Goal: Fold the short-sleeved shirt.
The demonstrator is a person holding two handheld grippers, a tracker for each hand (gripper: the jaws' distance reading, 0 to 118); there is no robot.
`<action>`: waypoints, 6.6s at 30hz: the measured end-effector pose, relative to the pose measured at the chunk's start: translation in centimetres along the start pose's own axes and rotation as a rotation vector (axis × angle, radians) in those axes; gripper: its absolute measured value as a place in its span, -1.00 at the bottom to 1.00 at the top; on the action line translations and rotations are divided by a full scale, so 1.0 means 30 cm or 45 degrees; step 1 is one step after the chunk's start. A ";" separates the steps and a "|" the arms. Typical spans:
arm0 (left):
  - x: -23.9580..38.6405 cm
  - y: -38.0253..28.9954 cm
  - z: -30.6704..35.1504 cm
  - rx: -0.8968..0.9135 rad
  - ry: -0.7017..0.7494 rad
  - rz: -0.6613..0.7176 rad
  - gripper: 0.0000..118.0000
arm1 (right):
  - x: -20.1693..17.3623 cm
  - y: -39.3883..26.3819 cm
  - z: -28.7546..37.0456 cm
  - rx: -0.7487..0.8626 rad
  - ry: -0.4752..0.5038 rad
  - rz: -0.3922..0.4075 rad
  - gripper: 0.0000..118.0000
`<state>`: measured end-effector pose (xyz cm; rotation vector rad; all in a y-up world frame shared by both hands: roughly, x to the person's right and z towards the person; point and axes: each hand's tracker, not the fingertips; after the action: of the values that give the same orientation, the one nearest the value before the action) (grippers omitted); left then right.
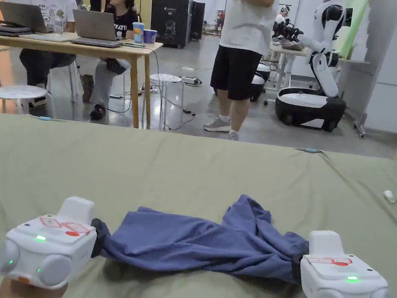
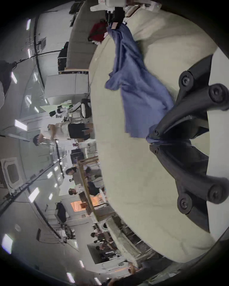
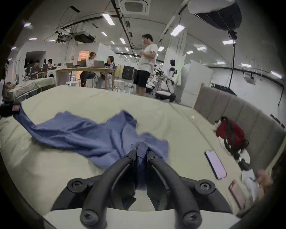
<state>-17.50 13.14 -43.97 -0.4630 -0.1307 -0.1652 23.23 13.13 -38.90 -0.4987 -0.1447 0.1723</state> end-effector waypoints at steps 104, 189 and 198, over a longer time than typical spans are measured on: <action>0.038 -0.008 -0.083 -0.211 -0.153 0.036 -0.96 | -0.045 0.253 -0.770 -0.581 0.324 0.303 -0.46; 0.018 1.240 -0.559 0.232 0.257 0.154 -0.96 | 0.395 1.345 -0.516 0.388 -0.264 -0.001 -0.91; 0.015 1.169 -0.469 0.252 0.224 0.155 -0.96 | 0.374 1.241 -0.406 0.396 -0.257 0.023 -0.91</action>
<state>-9.25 37.61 -71.56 -0.2563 0.0536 -0.0718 31.57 41.92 -66.53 -0.1716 -0.3052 0.2577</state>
